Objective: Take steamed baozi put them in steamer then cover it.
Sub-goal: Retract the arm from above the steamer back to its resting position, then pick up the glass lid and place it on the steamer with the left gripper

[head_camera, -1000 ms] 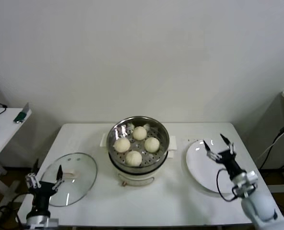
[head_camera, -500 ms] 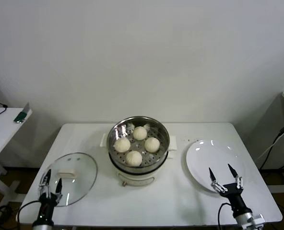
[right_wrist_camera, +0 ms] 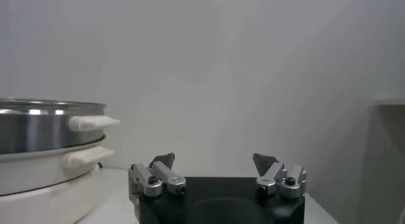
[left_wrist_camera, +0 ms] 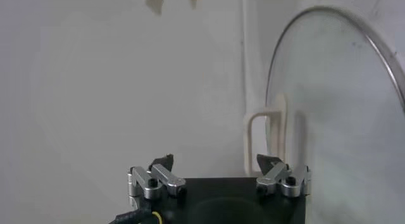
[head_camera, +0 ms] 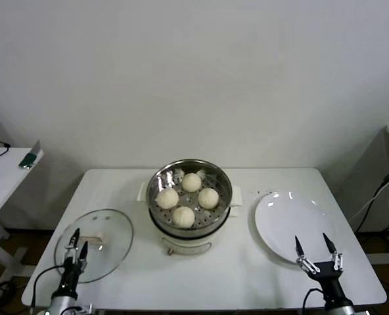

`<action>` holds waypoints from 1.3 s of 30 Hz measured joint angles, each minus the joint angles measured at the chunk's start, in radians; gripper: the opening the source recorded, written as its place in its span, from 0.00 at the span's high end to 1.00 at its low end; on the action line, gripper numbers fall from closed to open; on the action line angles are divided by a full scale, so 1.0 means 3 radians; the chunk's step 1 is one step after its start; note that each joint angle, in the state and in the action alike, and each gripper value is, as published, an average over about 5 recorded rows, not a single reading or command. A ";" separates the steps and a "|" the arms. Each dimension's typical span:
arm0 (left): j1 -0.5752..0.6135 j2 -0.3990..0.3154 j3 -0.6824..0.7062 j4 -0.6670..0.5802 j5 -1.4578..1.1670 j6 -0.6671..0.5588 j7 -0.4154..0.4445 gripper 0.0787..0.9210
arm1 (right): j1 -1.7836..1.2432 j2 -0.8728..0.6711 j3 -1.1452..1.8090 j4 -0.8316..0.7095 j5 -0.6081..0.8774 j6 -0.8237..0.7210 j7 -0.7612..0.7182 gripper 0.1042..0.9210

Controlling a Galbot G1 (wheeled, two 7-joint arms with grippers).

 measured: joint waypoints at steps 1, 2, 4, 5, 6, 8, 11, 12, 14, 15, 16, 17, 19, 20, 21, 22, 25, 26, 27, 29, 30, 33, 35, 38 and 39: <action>-0.0033 0.0013 0.0008 0.0034 0.0010 0.0000 0.0000 0.12 | -0.0016 0.0012 0.0012 0.0010 0.0000 0.0006 0.0000 0.12; -0.0066 0.0026 0.0016 0.0069 0.0019 0.0000 0.0000 0.12 | -0.0030 0.0024 0.0023 0.0020 0.0000 0.0011 0.0000 0.12; -0.0128 0.0051 0.0032 0.0136 0.0036 -0.0001 0.0002 0.12 | -0.0058 0.0047 0.0044 0.0041 0.0002 0.0018 0.0000 0.12; -0.0158 0.0062 0.0040 0.0170 0.0044 -0.0002 0.0003 0.12 | -0.0071 0.0057 0.0054 0.0051 0.0003 0.0021 0.0000 0.12; -0.0186 0.0072 0.0046 0.0204 0.0051 -0.0002 0.0004 0.12 | -0.0084 0.0067 0.0062 0.0062 0.0005 0.0024 0.0000 0.12; -0.0238 0.0088 0.0057 0.0265 0.0063 -0.0004 0.0004 0.12 | -0.0107 0.0085 0.0075 0.0083 0.0008 0.0029 0.0001 0.12; -0.0302 0.0105 0.0063 0.0342 0.0078 -0.0012 0.0003 0.17 | -0.0130 0.0108 0.0082 0.0098 0.0007 0.0034 0.0001 0.12; -0.0319 0.0109 0.0064 0.0364 0.0084 -0.0016 0.0003 0.20 | -0.0135 0.0113 0.0083 0.0100 0.0005 0.0037 0.0001 0.12; -0.0347 0.0115 0.0065 0.0405 0.0095 -0.0024 0.0003 0.27 | -0.0142 0.0124 0.0084 0.0100 0.0001 0.0043 0.0000 0.12; -0.0358 0.0117 0.0065 0.0421 0.0101 -0.0028 0.0003 0.31 | -0.0144 0.0129 0.0084 0.0100 -0.0001 0.0046 -0.0001 0.12; -0.0367 0.0118 0.0066 0.0435 0.0106 -0.0033 0.0003 0.34 | -0.0146 0.0134 0.0084 0.0101 -0.0003 0.0050 -0.0001 0.12; -0.0375 0.0118 0.0066 0.0447 0.0111 -0.0038 0.0003 0.37 | -0.0147 0.0140 0.0084 0.0103 -0.0005 0.0053 -0.0002 0.12; -0.0389 0.0118 0.0066 0.0470 0.0120 -0.0050 0.0002 0.44 | -0.0150 0.0151 0.0084 0.0111 -0.0008 0.0057 -0.0002 0.12; -0.0395 0.0118 0.0066 0.0480 0.0123 -0.0056 0.0002 0.47 | -0.0150 0.0157 0.0084 0.0115 -0.0008 0.0059 -0.0002 0.12; -0.0398 0.0118 0.0066 0.0488 0.0125 -0.0063 0.0001 0.51 | -0.0150 0.0162 0.0085 0.0119 -0.0008 0.0060 -0.0002 0.12; -0.0400 0.0118 0.0066 0.0495 0.0127 -0.0071 0.0000 0.54 | -0.0151 0.0166 0.0085 0.0121 -0.0008 0.0061 -0.0002 0.12; -0.0399 0.0119 0.0065 0.0503 0.0127 -0.0092 -0.0001 0.65 | -0.0156 0.0175 0.0090 0.0122 -0.0005 0.0063 -0.0001 0.12; -0.0397 0.0120 0.0064 0.0503 0.0124 -0.0097 -0.0001 0.68 | -0.0159 0.0176 0.0093 0.0122 -0.0003 0.0064 0.0001 0.12; -0.0395 0.0120 0.0063 0.0503 0.0120 -0.0102 0.0000 0.72 | -0.0164 0.0177 0.0096 0.0123 -0.0002 0.0064 0.0003 0.12; -0.0391 0.0122 0.0060 0.0499 0.0108 -0.0112 0.0005 0.78 | -0.0174 0.0175 0.0105 0.0127 -0.0003 0.0062 0.0011 0.12; -0.0388 0.0123 0.0057 0.0493 0.0099 -0.0117 0.0010 0.82 | -0.0179 0.0174 0.0110 0.0131 -0.0005 0.0060 0.0015 0.12; -0.0367 0.0131 0.0042 0.0450 0.0063 -0.0128 0.0036 0.90 | -0.0189 0.0168 0.0126 0.0143 -0.0012 0.0045 0.0030 0.12; -0.0343 0.0144 0.0031 0.0393 0.0022 -0.0120 0.0067 0.92 | -0.0189 0.0168 0.0137 0.0147 -0.0021 0.0031 0.0042 0.12; -0.0294 0.0172 0.0013 0.0256 -0.0084 -0.0090 0.0136 0.93 | -0.0181 0.0174 0.0152 0.0143 -0.0040 0.0011 0.0063 0.12; -0.0276 0.0184 0.0004 0.0195 -0.0135 -0.0075 0.0168 0.93 | -0.0178 0.0176 0.0157 0.0139 -0.0048 0.0004 0.0071 0.12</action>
